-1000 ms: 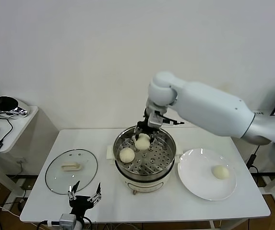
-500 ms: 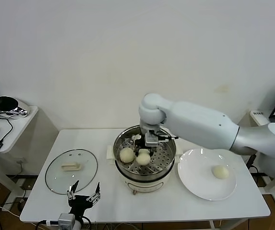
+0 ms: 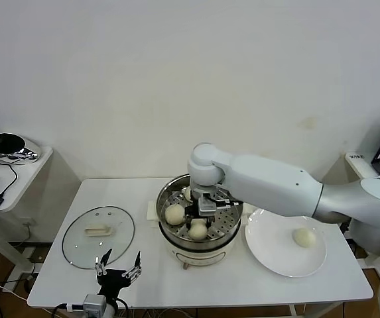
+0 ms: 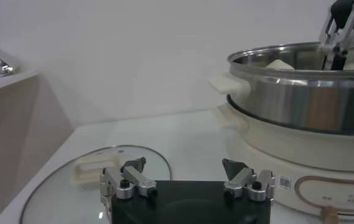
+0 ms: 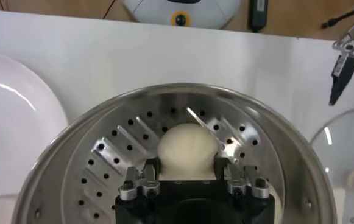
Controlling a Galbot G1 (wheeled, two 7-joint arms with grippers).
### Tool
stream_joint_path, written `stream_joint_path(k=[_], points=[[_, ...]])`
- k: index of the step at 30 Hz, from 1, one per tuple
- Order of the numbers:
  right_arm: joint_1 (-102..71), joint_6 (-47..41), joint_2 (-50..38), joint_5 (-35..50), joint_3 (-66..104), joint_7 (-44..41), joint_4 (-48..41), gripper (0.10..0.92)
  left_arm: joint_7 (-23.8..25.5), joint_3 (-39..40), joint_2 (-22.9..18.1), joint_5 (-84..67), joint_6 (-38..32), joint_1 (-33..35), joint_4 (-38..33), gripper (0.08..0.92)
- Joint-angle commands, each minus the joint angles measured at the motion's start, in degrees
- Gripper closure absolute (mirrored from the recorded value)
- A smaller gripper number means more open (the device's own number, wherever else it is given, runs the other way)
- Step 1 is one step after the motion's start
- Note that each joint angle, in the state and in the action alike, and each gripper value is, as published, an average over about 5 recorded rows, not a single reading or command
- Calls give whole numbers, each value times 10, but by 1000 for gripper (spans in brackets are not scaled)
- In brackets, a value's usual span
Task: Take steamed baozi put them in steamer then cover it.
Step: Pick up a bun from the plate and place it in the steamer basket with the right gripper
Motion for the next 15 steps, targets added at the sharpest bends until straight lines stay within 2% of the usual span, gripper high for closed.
stream_joint_path(k=[1,5,10,15], points=[[1,-12,3,-8,2,6,3,466,0,-1,1,-1,1,0,1,177],[22,-47,-8,13,3,5,14,374,1,2,1,-1,1,-2,4,177],[60,-111,-46,88,11,6,34,239,1,8,5,-1,1,-3,8,177],[102,-159,-98,141,31,4,41,204,2,14,11,-1,2,-9,14,177]])
